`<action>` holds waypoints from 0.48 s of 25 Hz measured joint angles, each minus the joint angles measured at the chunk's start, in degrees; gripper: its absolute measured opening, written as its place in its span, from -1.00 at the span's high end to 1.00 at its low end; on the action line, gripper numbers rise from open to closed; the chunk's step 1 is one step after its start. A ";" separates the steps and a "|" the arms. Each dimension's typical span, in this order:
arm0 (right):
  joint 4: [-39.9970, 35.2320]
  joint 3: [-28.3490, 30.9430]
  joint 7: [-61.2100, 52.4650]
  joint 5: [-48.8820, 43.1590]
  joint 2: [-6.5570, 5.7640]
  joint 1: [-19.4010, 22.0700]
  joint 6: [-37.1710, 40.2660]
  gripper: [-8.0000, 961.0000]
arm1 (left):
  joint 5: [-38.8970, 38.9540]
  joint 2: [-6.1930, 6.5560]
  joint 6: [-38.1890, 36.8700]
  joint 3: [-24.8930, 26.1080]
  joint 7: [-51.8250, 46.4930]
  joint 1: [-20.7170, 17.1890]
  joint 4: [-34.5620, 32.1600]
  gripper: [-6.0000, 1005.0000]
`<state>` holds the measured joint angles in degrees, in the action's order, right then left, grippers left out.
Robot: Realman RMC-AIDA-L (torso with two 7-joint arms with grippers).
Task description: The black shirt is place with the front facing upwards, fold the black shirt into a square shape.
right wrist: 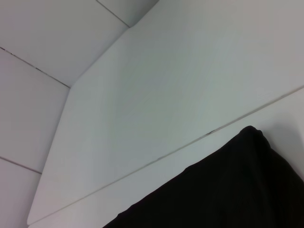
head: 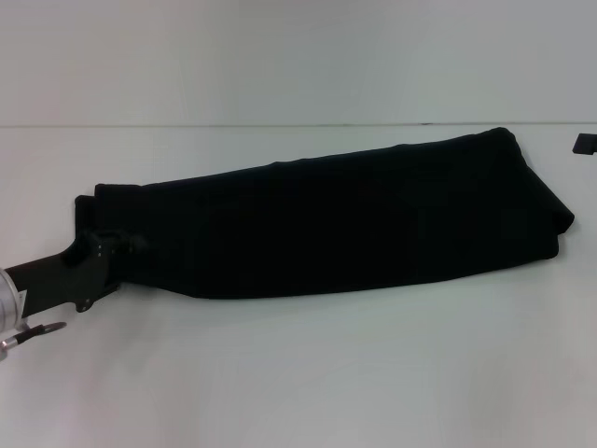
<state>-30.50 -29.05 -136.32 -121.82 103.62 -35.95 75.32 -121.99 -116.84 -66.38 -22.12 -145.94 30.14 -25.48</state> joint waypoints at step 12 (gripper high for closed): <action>-0.03 0.05 0.00 -0.03 0.00 0.07 0.00 -0.97 | -0.06 0.34 -1.34 -0.29 3.33 1.34 -0.82 0.72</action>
<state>-30.53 -29.00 -136.32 -121.85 103.62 -35.88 75.33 -122.05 -116.49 -67.72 -22.42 -142.60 31.48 -26.30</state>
